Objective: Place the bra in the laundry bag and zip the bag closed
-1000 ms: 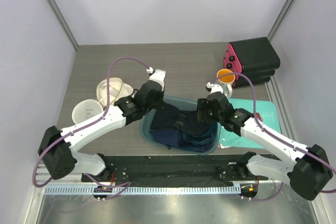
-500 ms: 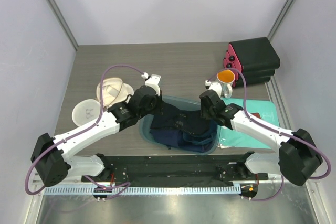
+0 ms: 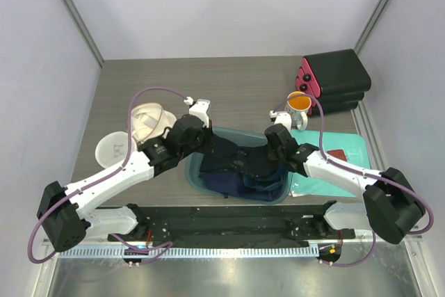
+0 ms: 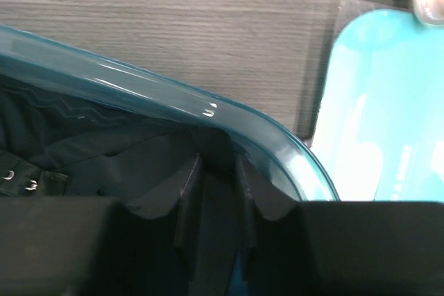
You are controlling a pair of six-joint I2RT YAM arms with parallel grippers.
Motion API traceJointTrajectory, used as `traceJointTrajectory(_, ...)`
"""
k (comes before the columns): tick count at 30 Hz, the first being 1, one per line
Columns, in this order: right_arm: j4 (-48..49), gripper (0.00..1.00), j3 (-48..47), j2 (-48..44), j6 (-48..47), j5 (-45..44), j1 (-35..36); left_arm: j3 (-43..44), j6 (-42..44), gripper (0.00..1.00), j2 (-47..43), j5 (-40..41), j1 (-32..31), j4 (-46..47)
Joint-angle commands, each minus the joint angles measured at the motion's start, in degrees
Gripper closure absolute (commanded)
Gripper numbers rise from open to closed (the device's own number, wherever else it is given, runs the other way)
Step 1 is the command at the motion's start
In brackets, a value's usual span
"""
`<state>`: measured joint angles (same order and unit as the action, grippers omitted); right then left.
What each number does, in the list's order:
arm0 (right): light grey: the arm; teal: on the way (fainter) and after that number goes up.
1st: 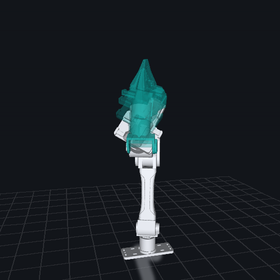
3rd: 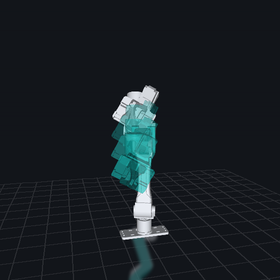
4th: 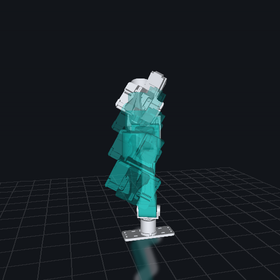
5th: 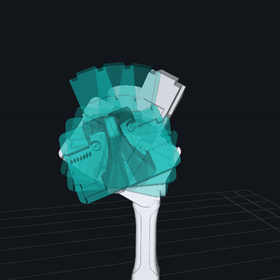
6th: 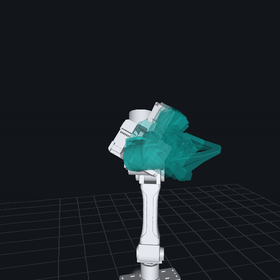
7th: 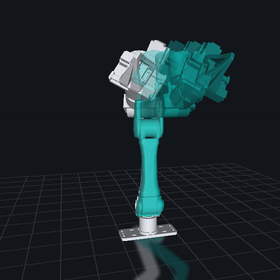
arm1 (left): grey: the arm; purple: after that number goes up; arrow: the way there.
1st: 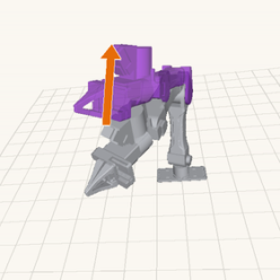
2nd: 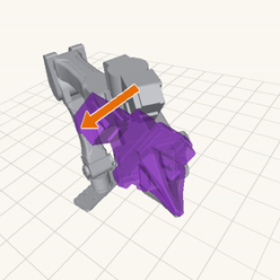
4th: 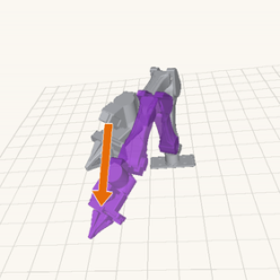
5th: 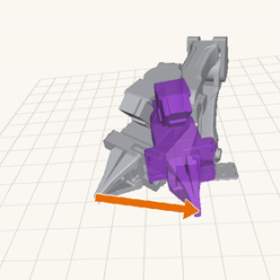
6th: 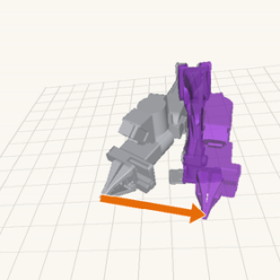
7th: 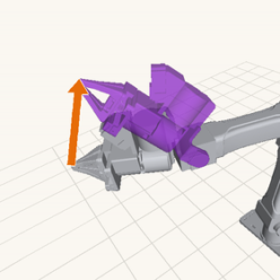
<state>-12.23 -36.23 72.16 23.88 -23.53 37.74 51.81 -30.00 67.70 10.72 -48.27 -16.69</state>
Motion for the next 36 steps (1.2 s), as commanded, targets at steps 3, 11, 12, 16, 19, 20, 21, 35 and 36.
traceJointTrajectory(3,6.8,0.94,-0.5,-2.4,-2.9,2.1,-0.3,-0.1,1.1,0.91,-3.4,1.8,-0.1,-0.3)
traceJointTrajectory(11,-3.4,0.99,-9.7,-10.9,-3.2,12.7,-0.1,-1.1,0.6,0.73,-7.1,5.2,0.0,1.1)
traceJointTrajectory(12,-4.4,0.99,-11.8,-11.6,-3.2,14.2,-0.1,-1.1,0.6,0.71,-7.4,5.3,0.0,1.7)
traceJointTrajectory(16,-8.2,0.99,-17.5,-14.7,-3.8,14.8,-0.1,-0.6,0.6,0.67,-7.7,5.3,-0.1,5.1)
traceJointTrajectory(19,-9.9,0.99,-23.4,-12.3,-4.9,15.4,-1.0,-0.7,0.1,0.64,-8.0,5.5,0.0,6.8)
traceJointTrajectory(20,-10.5,0.99,-25.5,-10.7,-5.1,16.3,-1.7,-0.7,0.0,0.64,-8.2,5.5,0.0,7.1)
traceJointTrajectory(21,-10.8,0.99,-29.6,-9.1,-5.1,18.3,-2.6,-0.6,-0.2,0.63,-8.5,5.7,0.0,7.1)
traceJointTrajectory(35,-10.0,0.99,-61.0,16.0,-4.0,32.8,-5.2,-2.0,0.7,0.54,-20.1,14.9,0.0,4.1)
traceJointTrajectory(36,-9.9,0.99,-62.8,17.2,-3.2,33.3,-5.7,-2.1,0.8,0.53,-20.5,15.3,0.0,3.9)
